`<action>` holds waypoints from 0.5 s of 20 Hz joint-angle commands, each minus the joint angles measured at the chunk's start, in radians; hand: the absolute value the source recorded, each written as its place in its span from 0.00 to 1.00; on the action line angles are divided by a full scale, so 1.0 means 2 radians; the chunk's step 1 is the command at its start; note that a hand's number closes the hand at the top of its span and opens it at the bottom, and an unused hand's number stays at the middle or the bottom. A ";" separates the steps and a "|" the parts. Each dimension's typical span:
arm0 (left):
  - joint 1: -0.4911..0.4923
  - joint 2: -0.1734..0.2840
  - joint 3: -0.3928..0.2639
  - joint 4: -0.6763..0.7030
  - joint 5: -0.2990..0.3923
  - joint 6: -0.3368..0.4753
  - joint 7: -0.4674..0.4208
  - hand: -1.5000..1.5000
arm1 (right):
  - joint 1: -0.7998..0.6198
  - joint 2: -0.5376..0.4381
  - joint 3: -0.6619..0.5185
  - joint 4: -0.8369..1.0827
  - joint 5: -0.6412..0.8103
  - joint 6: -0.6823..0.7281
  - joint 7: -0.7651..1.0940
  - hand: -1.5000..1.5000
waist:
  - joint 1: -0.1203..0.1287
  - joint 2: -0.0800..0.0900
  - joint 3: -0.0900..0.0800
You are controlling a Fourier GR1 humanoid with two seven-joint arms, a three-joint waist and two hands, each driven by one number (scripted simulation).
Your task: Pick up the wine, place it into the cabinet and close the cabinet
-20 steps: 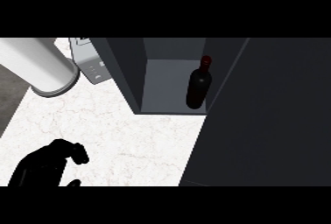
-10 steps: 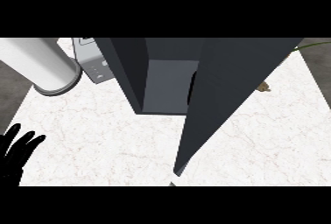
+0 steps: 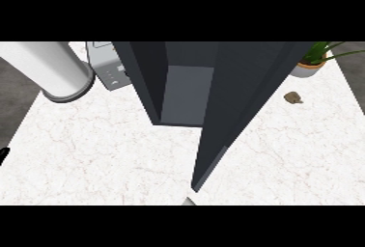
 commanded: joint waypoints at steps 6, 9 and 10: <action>0.035 0.018 0.039 0.035 0.006 -0.079 -0.018 0.00 | -0.138 0.062 -0.016 0.116 0.010 -0.114 -0.022 1.00 | 0.003 0.004 0.000; 0.046 0.035 0.056 0.044 0.020 -0.107 -0.009 0.00 | -0.178 0.064 -0.033 0.176 0.011 -0.147 -0.045 1.00 | 0.014 0.005 0.000; 0.051 0.043 0.071 0.050 0.023 -0.114 -0.009 0.00 | -0.201 0.064 -0.056 0.190 -0.009 -0.147 -0.034 1.00 | 0.007 0.005 0.001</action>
